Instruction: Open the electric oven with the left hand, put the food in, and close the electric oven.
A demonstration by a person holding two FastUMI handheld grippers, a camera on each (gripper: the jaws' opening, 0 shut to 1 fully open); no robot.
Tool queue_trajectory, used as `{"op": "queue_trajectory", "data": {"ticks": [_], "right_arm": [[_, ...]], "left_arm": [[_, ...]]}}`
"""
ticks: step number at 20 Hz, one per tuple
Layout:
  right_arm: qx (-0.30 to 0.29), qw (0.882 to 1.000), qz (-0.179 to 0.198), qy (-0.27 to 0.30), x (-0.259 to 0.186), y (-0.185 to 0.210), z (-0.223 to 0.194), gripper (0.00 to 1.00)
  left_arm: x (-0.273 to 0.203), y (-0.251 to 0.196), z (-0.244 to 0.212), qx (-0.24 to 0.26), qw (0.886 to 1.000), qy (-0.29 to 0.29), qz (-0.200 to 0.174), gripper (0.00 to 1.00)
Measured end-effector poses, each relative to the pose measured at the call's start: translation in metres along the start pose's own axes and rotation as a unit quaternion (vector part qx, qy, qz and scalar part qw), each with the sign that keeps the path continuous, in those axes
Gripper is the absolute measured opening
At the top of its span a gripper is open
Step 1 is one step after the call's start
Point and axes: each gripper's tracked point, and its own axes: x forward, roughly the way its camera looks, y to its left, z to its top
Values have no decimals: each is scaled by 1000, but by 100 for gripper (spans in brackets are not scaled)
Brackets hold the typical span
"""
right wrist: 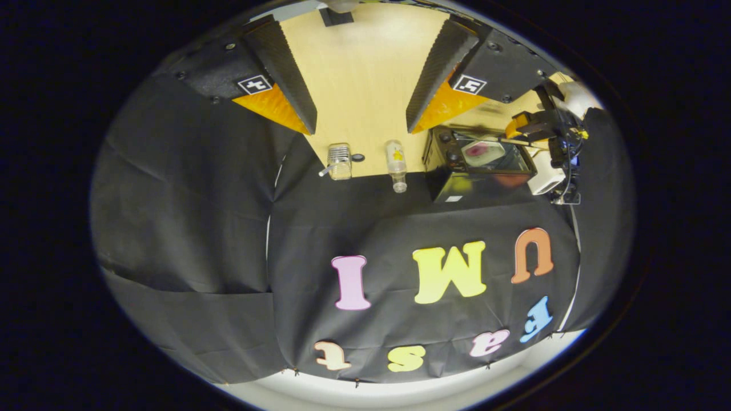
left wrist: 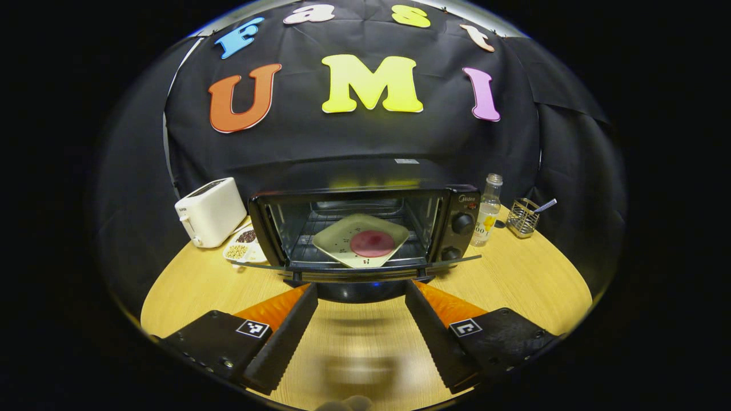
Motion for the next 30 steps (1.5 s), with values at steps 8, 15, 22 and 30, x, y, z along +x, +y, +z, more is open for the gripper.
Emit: {"op": "queue_trajectory", "data": {"ticks": [8,15,22,30], "right_arm": [[6,1000,-7,3,-4,-6,-4,99],[8,1000,-13,-2,-12,-8,-2,96],[9,1000,-12,8,-14,-4,-9,96],[-7,1000,10,-18,-29,-2,10,99]], "left_arm": [[28,4,42,1,1000,-29,2,99],[43,9,45,-27,999,-21,4,98],[35,-3,32,-19,1000,-15,-9,98],[-32,-30,72,-26,997,-74,-28,98]]}}
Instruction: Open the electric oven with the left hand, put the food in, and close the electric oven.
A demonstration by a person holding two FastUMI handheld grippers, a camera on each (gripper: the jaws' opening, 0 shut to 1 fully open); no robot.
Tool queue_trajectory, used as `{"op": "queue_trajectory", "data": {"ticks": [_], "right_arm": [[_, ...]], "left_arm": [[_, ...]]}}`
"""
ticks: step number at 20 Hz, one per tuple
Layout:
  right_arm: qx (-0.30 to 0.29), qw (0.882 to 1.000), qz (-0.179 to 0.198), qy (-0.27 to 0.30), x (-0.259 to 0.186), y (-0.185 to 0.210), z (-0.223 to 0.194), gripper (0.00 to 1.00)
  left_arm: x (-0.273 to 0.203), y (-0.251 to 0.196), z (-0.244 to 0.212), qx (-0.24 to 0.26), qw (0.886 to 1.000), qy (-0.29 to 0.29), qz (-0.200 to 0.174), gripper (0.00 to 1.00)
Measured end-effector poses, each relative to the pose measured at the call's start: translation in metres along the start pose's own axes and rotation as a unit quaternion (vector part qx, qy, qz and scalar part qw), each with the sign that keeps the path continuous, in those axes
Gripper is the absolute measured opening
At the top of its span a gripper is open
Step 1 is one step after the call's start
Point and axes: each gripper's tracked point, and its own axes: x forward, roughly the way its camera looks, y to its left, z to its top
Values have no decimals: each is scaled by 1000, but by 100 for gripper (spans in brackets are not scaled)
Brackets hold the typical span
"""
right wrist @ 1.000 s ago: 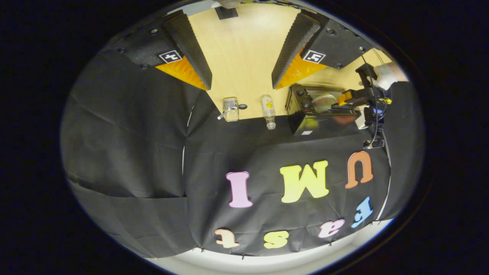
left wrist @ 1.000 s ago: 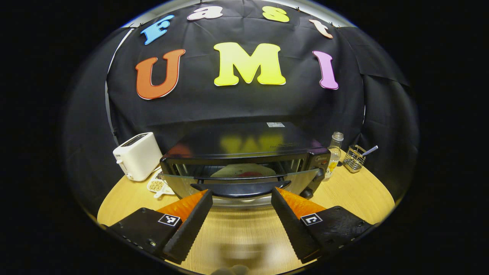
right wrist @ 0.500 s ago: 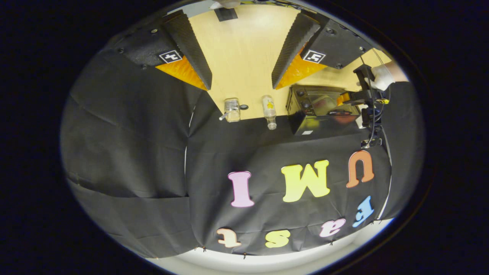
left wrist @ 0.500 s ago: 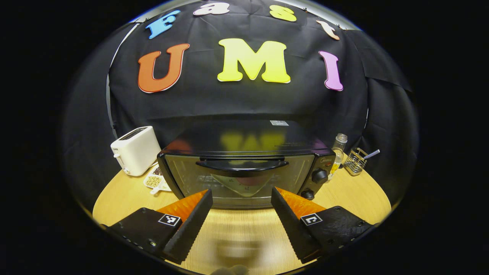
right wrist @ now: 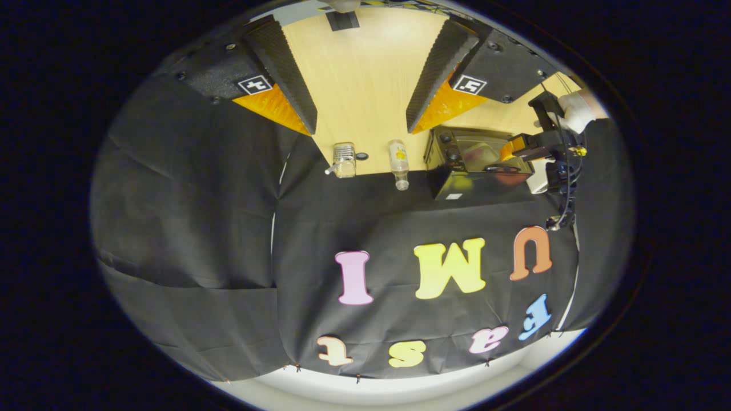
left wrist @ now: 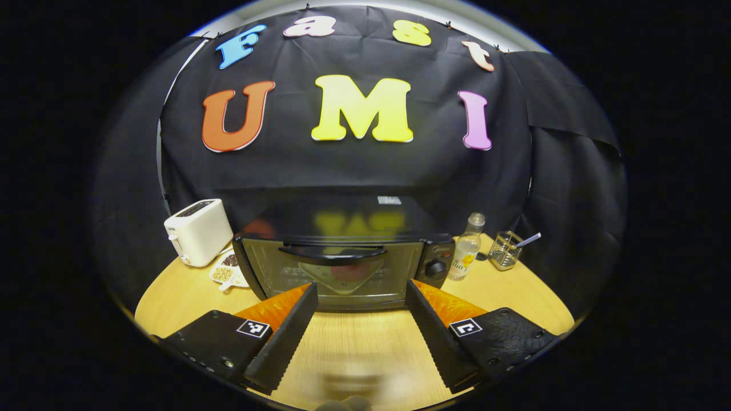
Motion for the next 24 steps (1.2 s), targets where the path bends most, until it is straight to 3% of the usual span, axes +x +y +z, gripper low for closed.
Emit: {"op": "queue_trajectory", "data": {"ticks": [7,14,20,24], "right_arm": [[-14,997,57,-57,-41,-6,35,99],[-32,990,86,-108,-92,-29,44,99],[-25,987,96,-126,-110,-27,49,96],[-28,988,77,-128,-115,-21,56,96]], "left_arm": [[-152,-11,74,19,994,-100,30,98],[-279,-9,71,26,988,-116,97,98],[-322,-9,54,30,989,-101,108,97],[-323,-1,55,15,990,-96,104,98]]}}
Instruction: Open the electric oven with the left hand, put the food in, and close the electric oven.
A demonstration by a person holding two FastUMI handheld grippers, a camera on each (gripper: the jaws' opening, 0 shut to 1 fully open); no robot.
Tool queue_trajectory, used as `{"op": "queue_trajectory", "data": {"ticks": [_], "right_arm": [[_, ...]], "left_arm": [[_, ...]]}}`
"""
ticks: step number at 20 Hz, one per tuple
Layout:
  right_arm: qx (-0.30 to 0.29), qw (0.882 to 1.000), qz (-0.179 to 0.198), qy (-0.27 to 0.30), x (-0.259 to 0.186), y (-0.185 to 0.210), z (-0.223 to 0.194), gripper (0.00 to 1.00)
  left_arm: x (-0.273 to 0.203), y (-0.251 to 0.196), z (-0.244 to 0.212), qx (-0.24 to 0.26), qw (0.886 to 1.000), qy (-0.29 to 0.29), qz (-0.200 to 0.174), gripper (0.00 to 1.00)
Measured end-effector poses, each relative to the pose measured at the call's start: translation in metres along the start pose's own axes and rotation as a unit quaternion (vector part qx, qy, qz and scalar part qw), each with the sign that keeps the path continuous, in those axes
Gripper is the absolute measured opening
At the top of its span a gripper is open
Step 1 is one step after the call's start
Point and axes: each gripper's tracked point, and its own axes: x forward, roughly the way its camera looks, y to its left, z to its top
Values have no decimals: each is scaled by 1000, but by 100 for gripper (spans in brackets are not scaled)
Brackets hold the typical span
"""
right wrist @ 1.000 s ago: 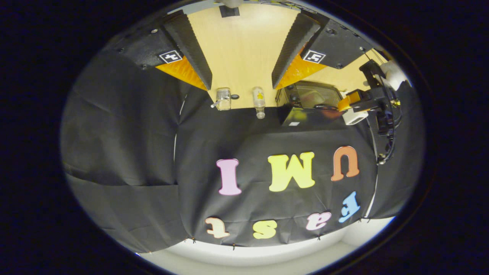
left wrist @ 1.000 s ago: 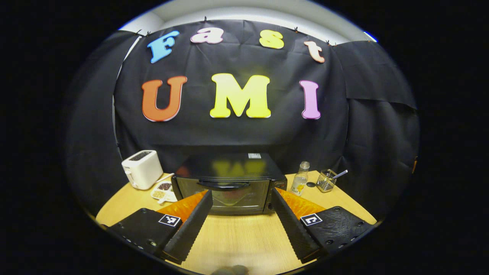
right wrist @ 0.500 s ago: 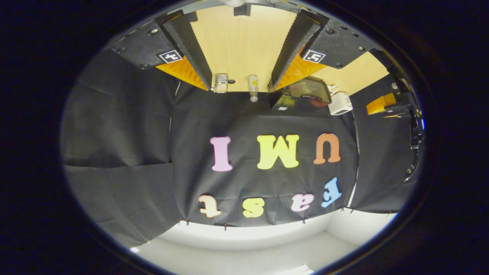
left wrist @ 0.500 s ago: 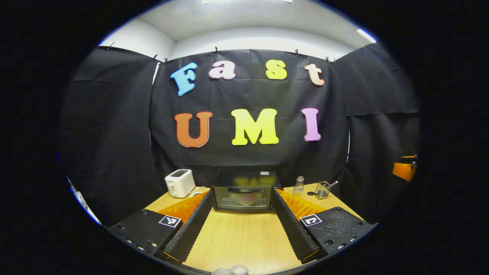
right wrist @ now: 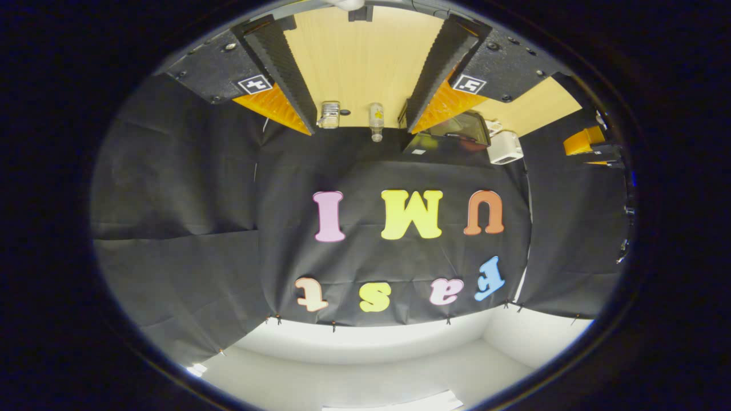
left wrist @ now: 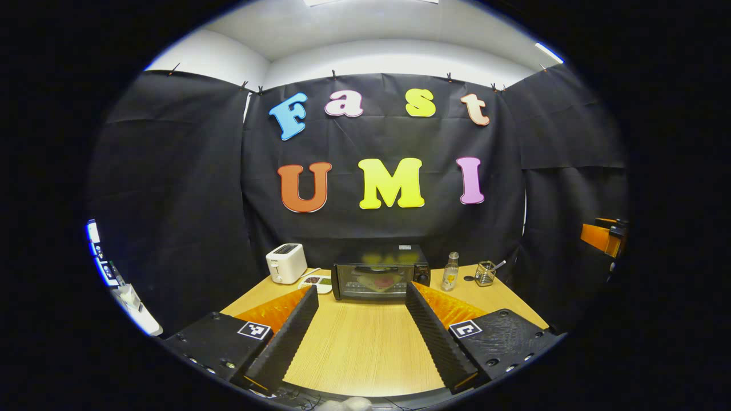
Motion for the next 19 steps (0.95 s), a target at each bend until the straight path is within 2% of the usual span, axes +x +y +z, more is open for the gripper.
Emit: {"op": "queue_trajectory", "data": {"ticks": [1,4,6,16,17,19], "right_arm": [[5,1000,3,0,-2,6,1,99],[9,1000,-6,4,-2,13,3,96],[14,1000,-13,-1,-3,19,9,99],[2,999,-39,-4,-10,52,18,99],[0,999,-40,-2,-12,57,18,96],[-2,999,-43,0,-14,64,16,99]], "left_arm": [[0,2,3,2,1000,0,-5,98],[5,13,25,18,999,-28,-6,98],[6,13,32,18,999,-36,-18,98],[15,28,30,8,998,-31,-58,98],[15,31,30,6,998,-30,-60,98],[15,38,33,3,997,-35,-65,98]]}}
